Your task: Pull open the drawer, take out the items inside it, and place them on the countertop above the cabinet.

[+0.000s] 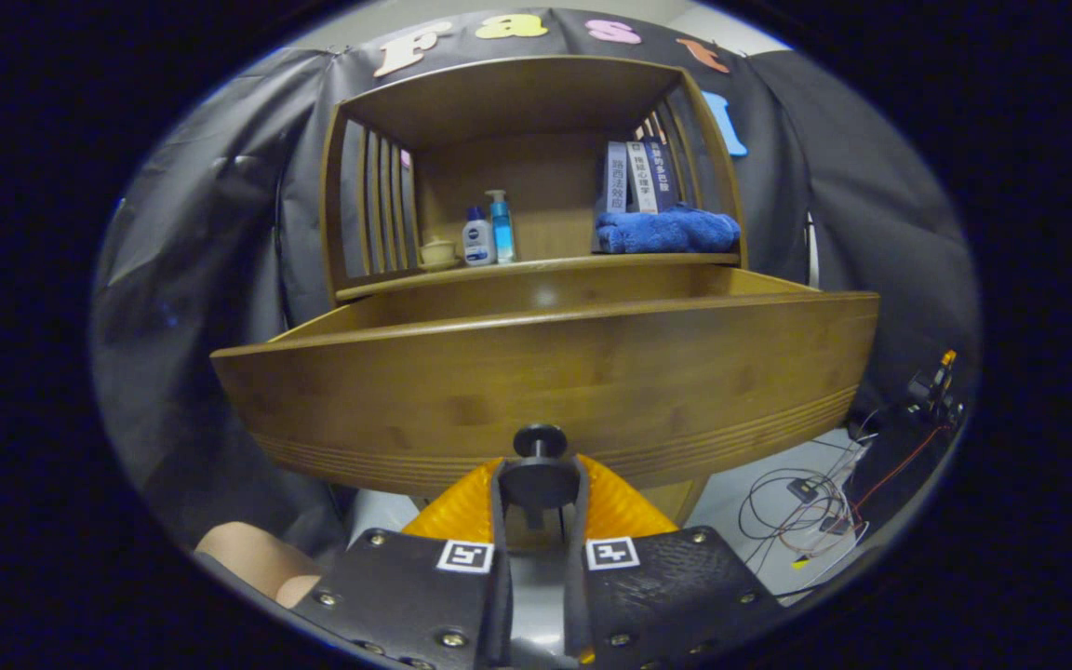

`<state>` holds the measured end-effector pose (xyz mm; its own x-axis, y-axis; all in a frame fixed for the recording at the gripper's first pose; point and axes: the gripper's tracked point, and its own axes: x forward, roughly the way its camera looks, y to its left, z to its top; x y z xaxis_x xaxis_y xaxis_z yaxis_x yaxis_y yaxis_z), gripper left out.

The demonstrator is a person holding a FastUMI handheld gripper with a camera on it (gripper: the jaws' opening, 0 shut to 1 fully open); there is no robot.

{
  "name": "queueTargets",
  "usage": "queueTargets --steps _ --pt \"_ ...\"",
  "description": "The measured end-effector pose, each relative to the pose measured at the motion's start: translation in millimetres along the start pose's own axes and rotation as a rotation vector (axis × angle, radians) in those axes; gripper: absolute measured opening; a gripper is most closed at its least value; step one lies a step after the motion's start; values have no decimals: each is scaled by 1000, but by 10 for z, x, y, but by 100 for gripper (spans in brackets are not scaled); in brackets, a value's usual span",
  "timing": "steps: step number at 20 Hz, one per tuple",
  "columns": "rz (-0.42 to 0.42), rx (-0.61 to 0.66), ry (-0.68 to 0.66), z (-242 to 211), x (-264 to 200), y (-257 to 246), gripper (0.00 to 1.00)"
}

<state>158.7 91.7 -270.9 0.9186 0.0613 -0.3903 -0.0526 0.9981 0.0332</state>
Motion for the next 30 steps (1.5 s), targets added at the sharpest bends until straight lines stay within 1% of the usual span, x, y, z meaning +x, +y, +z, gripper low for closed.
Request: queueTargets --steps 2,3,6,8,11,15,18,21,26,30 --pt "2 -2 27 -67 43 13 22" --pt "14 2 52 -32 -40 12 28" --pt "30 25 21 167 -215 -10 46" --pt "26 29 -4 399 -381 -51 46" --pt "37 48 -36 960 -485 -63 46" --pt "68 5 39 1484 -124 -55 46" --pt "81 -69 136 1598 267 -46 46" --pt "88 -158 263 1530 658 -24 46" --pt "107 -230 490 1088 1157 104 46" --pt "93 -274 672 698 1290 73 46"
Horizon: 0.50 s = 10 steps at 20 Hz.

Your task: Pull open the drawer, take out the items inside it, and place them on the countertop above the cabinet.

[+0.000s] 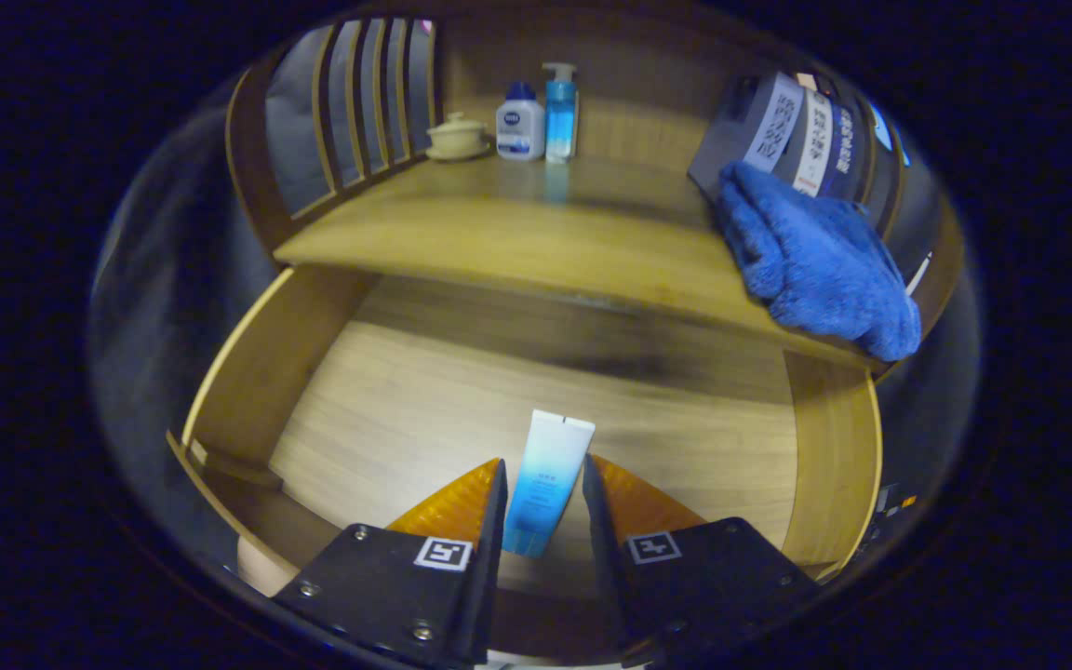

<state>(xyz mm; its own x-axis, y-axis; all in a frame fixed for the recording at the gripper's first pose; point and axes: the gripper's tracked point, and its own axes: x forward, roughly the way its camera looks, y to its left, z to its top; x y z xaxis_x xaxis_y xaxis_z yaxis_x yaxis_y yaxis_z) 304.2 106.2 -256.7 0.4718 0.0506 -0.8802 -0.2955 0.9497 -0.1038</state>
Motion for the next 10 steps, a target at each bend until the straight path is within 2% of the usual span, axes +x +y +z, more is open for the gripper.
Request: queueTargets --steps 4,6,10 --pt "17 17 158 -227 179 37 49" --pt "13 31 200 -292 251 36 52" --pt "11 70 282 -407 340 23 50"
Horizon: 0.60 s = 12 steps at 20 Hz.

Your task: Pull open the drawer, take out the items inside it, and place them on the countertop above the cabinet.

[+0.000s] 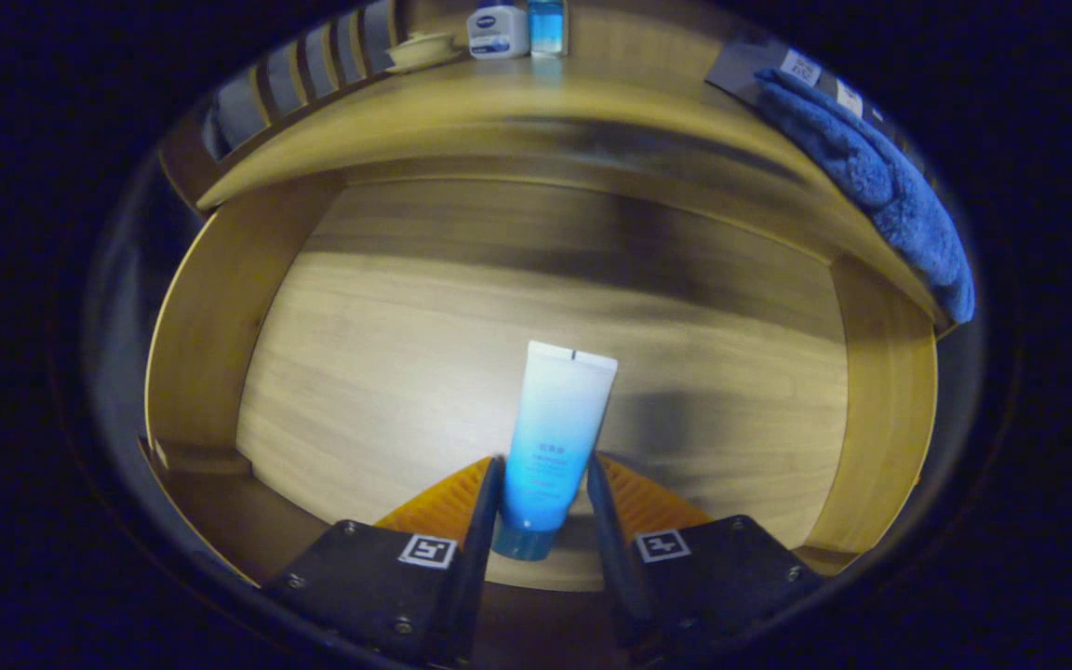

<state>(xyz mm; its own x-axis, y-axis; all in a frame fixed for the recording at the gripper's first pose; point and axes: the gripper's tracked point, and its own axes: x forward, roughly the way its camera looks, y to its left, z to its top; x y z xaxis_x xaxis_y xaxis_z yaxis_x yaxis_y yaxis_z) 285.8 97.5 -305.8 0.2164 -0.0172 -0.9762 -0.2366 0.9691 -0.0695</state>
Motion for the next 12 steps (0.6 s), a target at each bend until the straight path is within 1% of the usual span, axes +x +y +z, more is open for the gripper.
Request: queueTargets --steps 1,2,5,6,9,12 --pt "10 15 -22 81 -39 -10 49" --pt "25 29 -20 22 19 1 47" --pt "42 43 -39 29 -49 15 42" --pt "57 44 -50 30 -69 47 42" --pt "126 60 -106 49 -337 214 42" --pt "206 87 -170 109 -730 364 42"
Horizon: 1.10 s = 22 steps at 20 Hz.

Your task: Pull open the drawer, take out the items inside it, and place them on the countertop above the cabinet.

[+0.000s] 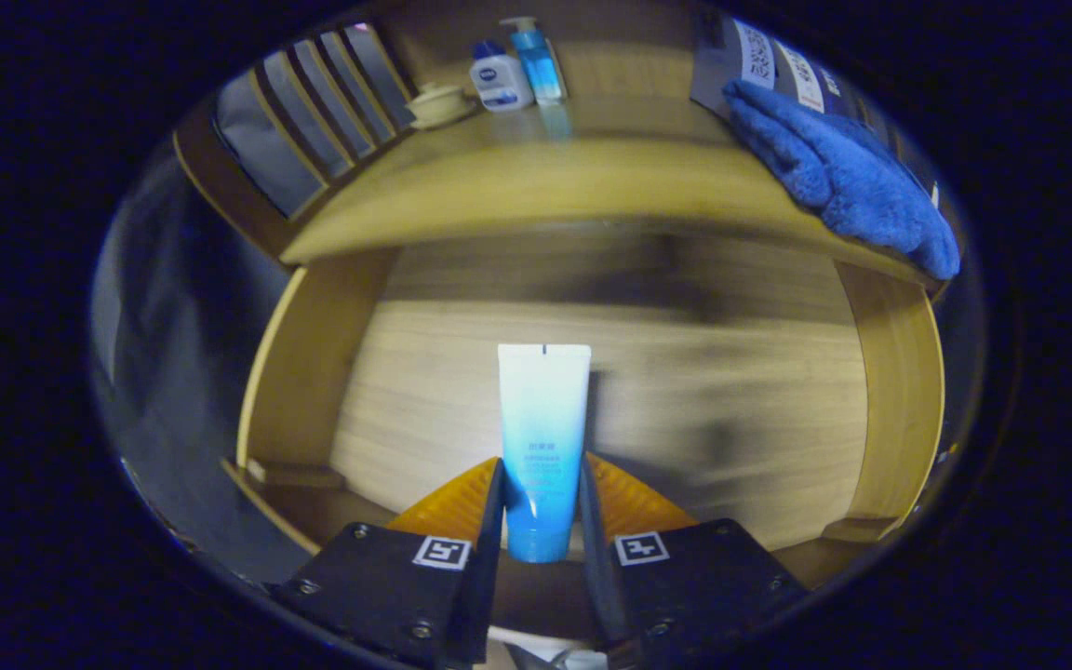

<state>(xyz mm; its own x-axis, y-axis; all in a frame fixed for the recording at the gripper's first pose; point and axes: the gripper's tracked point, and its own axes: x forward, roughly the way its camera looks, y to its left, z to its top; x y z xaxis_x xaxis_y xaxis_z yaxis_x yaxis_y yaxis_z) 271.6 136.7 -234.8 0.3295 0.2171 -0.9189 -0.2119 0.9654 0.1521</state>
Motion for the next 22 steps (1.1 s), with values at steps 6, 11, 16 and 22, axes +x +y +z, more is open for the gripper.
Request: queueTargets --steps 6,11,16,22 --pt "63 -5 -144 479 -604 197 42" --pt "-28 5 -296 1272 -594 -6 42" --pt "-106 30 -360 1790 -180 -162 42" --pt "-161 106 -418 2110 128 -327 42"
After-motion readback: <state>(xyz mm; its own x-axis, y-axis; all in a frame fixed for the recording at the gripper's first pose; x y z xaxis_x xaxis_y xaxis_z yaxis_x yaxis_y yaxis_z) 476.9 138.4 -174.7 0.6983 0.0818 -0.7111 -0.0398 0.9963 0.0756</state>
